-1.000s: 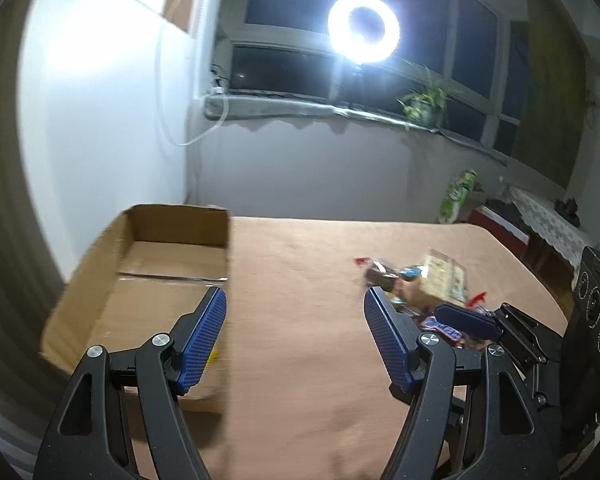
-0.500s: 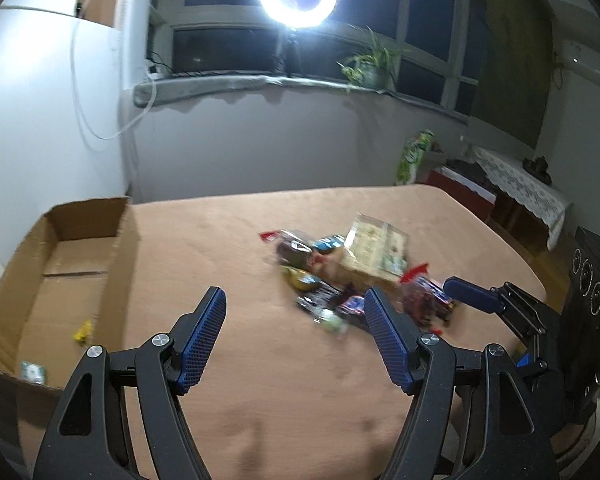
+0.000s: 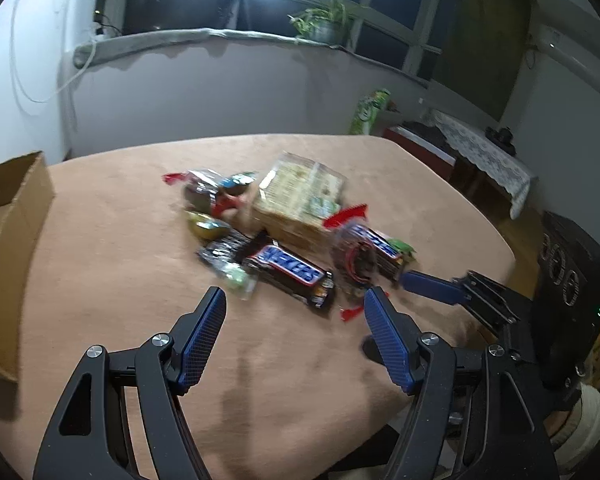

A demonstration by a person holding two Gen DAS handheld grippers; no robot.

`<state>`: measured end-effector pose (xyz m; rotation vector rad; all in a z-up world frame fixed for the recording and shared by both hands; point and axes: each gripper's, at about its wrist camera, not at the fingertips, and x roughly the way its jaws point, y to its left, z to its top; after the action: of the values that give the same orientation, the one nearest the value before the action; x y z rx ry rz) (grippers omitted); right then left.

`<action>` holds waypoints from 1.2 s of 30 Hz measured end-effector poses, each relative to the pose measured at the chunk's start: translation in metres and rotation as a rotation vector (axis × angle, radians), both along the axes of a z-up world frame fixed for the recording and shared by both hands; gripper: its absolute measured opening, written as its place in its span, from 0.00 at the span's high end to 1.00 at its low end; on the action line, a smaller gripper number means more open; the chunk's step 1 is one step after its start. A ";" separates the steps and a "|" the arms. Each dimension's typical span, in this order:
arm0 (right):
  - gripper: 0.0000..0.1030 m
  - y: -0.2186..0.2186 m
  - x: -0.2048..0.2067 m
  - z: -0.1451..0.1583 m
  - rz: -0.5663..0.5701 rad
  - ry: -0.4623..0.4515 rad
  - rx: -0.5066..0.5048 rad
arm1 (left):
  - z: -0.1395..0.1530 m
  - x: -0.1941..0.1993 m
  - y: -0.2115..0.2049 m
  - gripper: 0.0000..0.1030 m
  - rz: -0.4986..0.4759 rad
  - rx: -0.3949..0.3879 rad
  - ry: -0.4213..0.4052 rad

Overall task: Organize snacks
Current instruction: 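Grasp the Snickers bar with the left gripper while the right gripper grasps the red-topped date bag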

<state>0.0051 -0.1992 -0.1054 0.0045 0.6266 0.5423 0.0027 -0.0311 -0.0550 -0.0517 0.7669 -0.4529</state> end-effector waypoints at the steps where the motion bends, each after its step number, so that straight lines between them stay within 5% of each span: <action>1: 0.27 0.001 0.003 -0.001 -0.001 0.007 -0.001 | -0.001 0.000 -0.002 0.30 -0.007 -0.007 0.006; 7: 0.34 -0.003 0.027 -0.006 0.006 0.057 0.012 | -0.008 0.009 -0.003 0.31 -0.034 -0.076 0.069; 12: 0.60 -0.006 0.042 -0.009 0.010 0.078 0.022 | -0.017 0.022 -0.008 0.31 -0.043 -0.106 0.119; 16: 0.66 -0.015 0.043 -0.011 -0.001 0.076 0.034 | -0.025 0.035 -0.013 0.34 -0.032 -0.121 0.162; 25: 0.67 -0.038 0.029 -0.013 -0.043 0.061 0.012 | -0.034 0.059 -0.035 0.35 0.062 0.001 0.175; 30: 0.67 -0.039 0.028 -0.014 -0.043 0.052 0.014 | -0.035 0.066 -0.036 0.59 0.081 0.012 0.153; 36: 0.67 -0.038 0.027 -0.013 -0.050 0.051 0.023 | -0.035 0.062 -0.030 0.63 0.053 0.016 0.125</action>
<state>0.0320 -0.2369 -0.1181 0.0555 0.6689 0.5026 0.0644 -0.0616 -0.0904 -0.0853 0.8895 -0.3955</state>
